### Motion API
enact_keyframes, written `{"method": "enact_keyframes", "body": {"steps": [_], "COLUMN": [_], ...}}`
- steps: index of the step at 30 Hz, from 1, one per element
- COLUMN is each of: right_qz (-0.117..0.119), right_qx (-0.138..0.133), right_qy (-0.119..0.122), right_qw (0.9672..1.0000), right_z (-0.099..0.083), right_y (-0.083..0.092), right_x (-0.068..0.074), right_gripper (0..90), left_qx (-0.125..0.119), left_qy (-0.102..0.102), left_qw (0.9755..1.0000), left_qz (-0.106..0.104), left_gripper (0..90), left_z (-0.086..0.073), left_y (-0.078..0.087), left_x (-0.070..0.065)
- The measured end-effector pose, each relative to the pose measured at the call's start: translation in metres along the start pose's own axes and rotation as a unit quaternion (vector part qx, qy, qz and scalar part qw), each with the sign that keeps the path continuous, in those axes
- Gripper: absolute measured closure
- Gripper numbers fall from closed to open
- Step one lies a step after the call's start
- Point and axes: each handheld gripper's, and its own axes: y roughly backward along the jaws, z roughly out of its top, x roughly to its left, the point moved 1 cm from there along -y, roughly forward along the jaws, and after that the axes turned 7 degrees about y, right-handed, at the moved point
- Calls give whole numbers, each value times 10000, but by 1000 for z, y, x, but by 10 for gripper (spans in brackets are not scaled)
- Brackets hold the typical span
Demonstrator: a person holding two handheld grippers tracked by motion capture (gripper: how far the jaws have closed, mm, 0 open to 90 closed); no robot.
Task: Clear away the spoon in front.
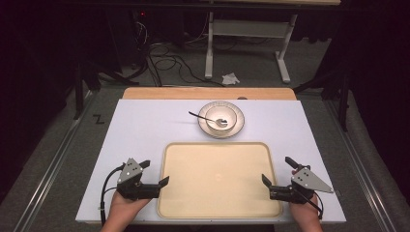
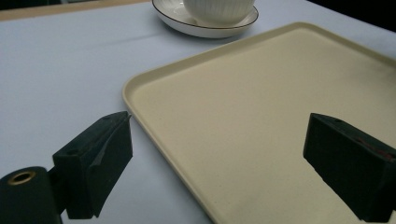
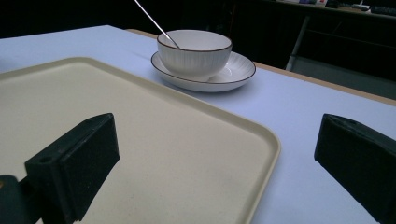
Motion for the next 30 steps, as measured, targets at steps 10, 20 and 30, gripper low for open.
{"method": "enact_keyframes", "body": {"steps": [10, 20, 30], "right_qz": [44, 81, -54], "right_qx": [28, 41, -63], "right_qy": [64, 184, 191], "right_qw": [10000, 9998, 9998], "right_z": [-1, 4, 5], "right_y": [6, 4, 5], "right_x": [-1, 4, 5], "right_gripper": [10, 3, 3], "left_qx": [0, 15, 39], "left_qy": [48, 3, -60], "left_qw": [10000, 10000, 10000], "left_qz": [-55, -54, -32], "left_gripper": [107, 117, 122], "left_z": [0, -1, -1], "left_y": [-4, -4, -6], "left_x": [-3, -5, -6]}}
